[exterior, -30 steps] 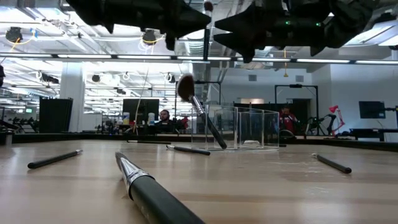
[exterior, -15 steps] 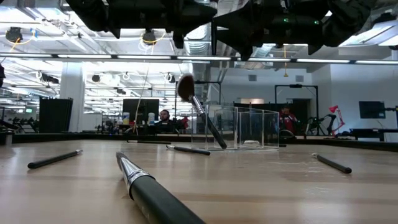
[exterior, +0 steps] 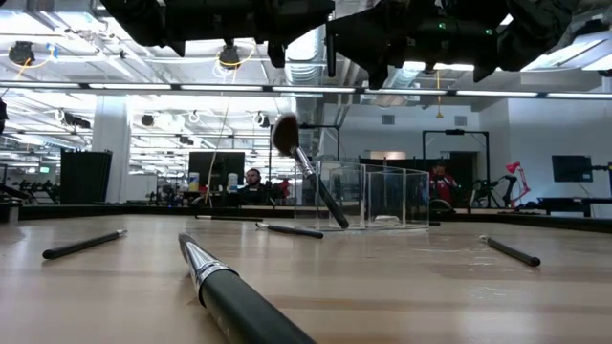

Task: Put items in baskets/containers
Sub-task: Put the top black blush brush into the transparent organizer

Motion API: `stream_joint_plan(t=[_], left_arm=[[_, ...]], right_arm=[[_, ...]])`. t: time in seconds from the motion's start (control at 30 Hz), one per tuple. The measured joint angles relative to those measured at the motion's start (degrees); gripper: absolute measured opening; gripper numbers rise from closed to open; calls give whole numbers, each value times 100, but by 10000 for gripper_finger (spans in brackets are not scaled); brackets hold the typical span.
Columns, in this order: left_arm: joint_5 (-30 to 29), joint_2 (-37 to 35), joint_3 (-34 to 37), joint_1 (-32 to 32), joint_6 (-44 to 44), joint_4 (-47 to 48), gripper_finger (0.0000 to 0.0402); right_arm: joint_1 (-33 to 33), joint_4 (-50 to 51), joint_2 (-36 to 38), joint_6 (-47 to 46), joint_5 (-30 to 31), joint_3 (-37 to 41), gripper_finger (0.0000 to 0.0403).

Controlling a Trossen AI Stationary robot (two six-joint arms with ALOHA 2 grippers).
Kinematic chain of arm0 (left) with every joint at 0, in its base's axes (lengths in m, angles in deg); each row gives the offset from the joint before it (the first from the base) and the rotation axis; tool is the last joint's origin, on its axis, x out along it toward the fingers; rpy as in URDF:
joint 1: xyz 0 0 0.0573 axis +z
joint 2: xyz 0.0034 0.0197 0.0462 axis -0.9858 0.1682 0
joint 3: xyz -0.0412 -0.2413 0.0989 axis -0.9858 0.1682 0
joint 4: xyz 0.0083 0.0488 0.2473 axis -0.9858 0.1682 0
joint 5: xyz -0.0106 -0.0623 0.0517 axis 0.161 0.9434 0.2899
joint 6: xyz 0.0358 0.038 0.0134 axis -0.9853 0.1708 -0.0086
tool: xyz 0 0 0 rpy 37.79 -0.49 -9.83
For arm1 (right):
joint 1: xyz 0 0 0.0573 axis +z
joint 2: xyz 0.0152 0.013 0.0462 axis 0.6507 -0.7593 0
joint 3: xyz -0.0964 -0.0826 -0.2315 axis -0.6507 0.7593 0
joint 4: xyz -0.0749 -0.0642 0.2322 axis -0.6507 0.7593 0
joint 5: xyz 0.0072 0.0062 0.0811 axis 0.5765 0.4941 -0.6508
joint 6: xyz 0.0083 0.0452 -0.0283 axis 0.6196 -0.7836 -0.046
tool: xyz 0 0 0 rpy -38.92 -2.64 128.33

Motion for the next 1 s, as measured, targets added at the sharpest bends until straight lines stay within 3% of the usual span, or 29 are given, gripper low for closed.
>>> stream_joint_plan(t=[0.5, 1.0], left_arm=[[53, 45, -2, -4, 13, -1, 46], [-1, 125, 0, -13, -11, -179, 44]], right_arm=[[-9, -163, -2, -199, -129, 0, 129], [-9, -142, 0, -161, -156, -9, 82]])
